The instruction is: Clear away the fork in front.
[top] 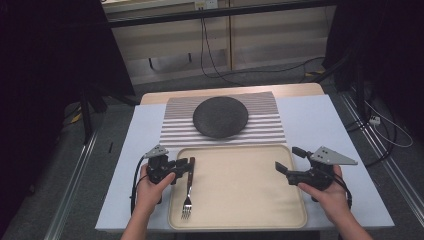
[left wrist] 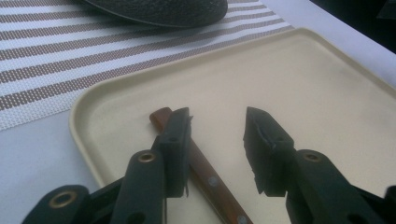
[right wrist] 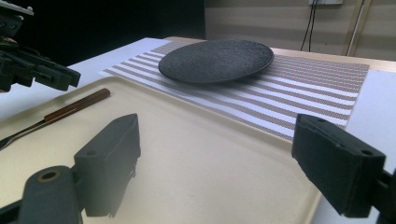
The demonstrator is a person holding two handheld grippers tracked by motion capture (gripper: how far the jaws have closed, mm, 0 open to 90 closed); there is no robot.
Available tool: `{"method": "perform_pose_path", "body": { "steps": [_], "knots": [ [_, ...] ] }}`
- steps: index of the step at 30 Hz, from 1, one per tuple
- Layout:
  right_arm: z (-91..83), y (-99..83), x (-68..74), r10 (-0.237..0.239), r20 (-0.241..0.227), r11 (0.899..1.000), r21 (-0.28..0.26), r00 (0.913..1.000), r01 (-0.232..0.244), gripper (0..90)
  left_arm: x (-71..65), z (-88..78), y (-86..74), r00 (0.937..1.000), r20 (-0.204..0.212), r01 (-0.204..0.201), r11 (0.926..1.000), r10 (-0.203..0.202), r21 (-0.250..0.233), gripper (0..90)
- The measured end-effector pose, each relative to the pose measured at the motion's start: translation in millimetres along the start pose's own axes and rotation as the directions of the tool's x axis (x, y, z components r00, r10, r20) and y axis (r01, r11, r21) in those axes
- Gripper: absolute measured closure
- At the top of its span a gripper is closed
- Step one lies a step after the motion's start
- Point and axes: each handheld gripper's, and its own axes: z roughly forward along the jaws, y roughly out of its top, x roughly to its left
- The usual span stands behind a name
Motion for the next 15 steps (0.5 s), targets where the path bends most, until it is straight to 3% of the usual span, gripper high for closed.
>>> {"method": "perform_pose_path", "body": {
  "steps": [3, 4, 10, 15],
  "knots": [
    [-0.5, -1.6, -2.1, 0.008, 0.003, 1.0, 0.005, 1.0, -0.008, 15.5, -1.4, -3.8, 0.3, 0.9998, -0.008, -0.018, 0.9998, 0.018, -0.001, 48.8],
    [-1.2, -1.7, -2.2, 0.006, 0.002, 1.0, 0.007, 1.0, -0.006, 15.6, -1.6, -8.9, 0.5, 0.999, -0.029, -0.033, 0.9995, 0.033, 0.0, 44.9],
    [-6.9, -0.8, -0.4, -0.001, 0.008, 1.0, 0.009, 1.0, 0.001, 15.7, -0.5, -24.0, 3.3, 0.9982, -0.054, -0.029, 0.9991, 0.027, -0.032, 28.2],
    [-11.0, 3.5, 2.0, -0.003, 0.013, 1.0, 0.009, 0.9999, 0.003, 15.8, 1.3, -27.6, 5.8, 0.9975, -0.065, -0.031, 0.9986, 0.028, -0.043, 21.9]
  ]
}}
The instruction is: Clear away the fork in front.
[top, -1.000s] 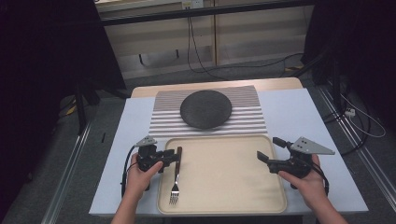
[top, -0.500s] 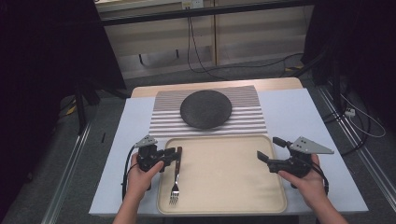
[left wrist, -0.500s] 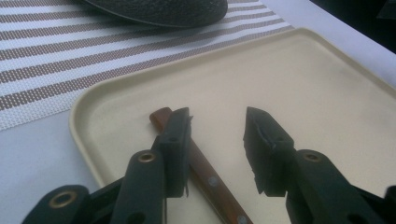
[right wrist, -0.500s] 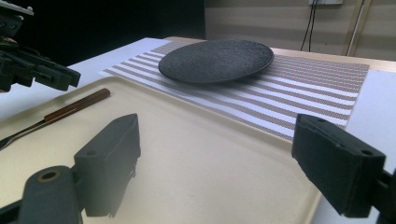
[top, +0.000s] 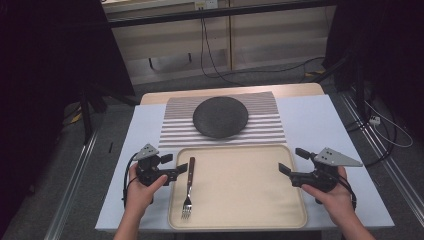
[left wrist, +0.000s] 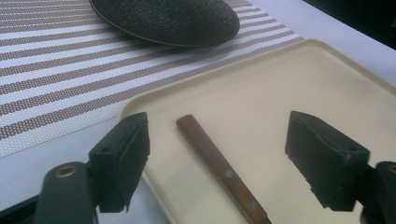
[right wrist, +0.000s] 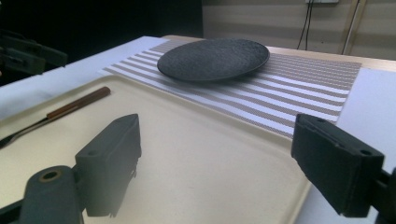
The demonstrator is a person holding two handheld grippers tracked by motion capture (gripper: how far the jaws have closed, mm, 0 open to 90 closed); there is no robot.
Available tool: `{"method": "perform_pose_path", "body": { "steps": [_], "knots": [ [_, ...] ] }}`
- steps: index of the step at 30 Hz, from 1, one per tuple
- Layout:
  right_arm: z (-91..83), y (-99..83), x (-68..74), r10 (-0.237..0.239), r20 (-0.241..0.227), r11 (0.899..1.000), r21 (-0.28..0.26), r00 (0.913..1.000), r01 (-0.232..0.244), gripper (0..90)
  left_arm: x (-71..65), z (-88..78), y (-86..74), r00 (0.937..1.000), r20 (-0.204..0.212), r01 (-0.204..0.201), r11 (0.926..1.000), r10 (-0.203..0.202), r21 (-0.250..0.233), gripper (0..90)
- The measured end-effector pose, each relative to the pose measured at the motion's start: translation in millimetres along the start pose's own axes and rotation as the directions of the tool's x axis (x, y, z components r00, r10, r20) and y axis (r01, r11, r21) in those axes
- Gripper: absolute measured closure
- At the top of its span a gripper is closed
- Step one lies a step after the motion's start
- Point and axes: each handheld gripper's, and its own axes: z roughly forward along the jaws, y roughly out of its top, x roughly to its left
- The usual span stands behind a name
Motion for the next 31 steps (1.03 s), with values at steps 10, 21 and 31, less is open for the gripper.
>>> {"method": "perform_pose_path", "body": {
  "steps": [10, 21, 31],
  "knots": [
    [-12.0, -4.2, -1.7, -0.009, 0.008, 1.0, 0.024, 0.9999, 0.008, 15.7, 1.5, -10.1, -2.4, 0.9999, -0.008, -0.012, 0.9999, 0.012, 0.006, 14.0],
    [-24.9, -14.9, -7.1, -0.001, 0.034, 1.0, 0.011, 0.9994, 0.001, 16.1, 10.8, -27.0, -18.3, 0.9993, -0.032, -0.018, 0.9998, 0.018, 0.004, 11.1],
    [-20.9, -16.2, -10.4, 0.009, 0.037, 1.0, 0.026, 0.9993, -0.009, 15.4, 15.3, -30.5, -22.6, 0.9992, -0.039, -0.004, 0.9998, 0.004, -0.019, 9.8]
  ]
}}
